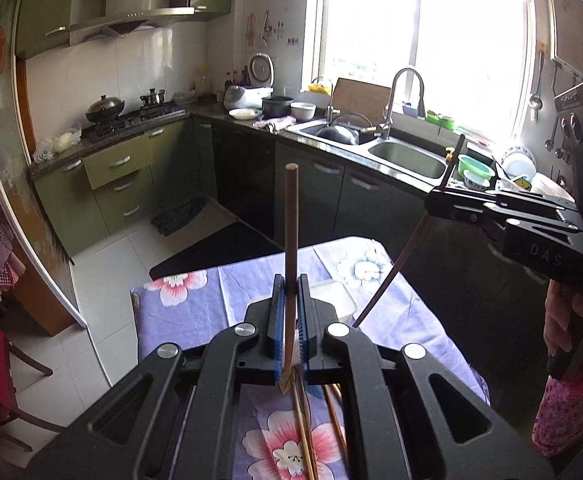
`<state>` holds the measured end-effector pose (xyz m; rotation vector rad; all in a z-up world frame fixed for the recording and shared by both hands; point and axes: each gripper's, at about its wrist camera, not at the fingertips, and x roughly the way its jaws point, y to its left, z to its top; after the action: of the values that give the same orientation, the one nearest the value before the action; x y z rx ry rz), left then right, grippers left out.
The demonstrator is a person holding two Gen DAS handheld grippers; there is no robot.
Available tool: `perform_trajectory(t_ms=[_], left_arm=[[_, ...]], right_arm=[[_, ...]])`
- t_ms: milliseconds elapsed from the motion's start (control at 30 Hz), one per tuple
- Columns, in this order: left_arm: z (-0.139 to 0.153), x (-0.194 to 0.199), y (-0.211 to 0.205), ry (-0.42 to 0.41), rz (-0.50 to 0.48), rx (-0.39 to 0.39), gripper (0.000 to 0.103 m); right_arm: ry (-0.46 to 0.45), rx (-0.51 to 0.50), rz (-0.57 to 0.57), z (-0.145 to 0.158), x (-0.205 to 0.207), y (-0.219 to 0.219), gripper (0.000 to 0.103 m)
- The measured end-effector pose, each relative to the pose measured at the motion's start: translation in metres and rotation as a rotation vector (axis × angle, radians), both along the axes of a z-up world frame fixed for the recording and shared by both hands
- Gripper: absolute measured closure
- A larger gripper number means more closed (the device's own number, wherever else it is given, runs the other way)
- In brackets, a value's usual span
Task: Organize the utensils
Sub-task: 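Carry both chopsticks upright over the white holder and lower them in, then open both grippers to release the chopsticks and move back to the chopstick pile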
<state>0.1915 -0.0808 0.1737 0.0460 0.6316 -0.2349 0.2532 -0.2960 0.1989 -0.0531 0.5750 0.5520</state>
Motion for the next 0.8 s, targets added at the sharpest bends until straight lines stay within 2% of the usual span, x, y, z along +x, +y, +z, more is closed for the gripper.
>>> perform_trajectory(t_ms=[100,233,367,567,667,800], left_arm=[[0.014,0.017,-0.006,-0.051,0.015,-0.002,0.097],[0.002,0.05,-0.013,-0.049,0.049,0.002,0.097],[-0.03,0.08,-0.017,-0.002,0.075,0.032,0.097],[-0.085,0.096,-0.018,0.137,0.06,0.051,0.097],[-0.096,0.091,-0.012,0.153,0.061,0.055,0.094],[-0.098,0.083,-0.008,0.161,0.064,0.056,0.092]], right_arm=[[0.004,-0.011,-0.018,0.001,0.022,0.007,0.097],[0.05,-0.024,-0.021,-0.022,0.056,0.019,0.097],[0.102,-0.039,-0.017,-0.059,0.084,0.027,0.097],[0.168,-0.093,-0.002,-0.115,0.098,0.038,0.097],[0.191,-0.104,0.002,-0.13,0.1,0.041,0.096],[0.188,-0.108,0.004,-0.132,0.096,0.044,0.095]])
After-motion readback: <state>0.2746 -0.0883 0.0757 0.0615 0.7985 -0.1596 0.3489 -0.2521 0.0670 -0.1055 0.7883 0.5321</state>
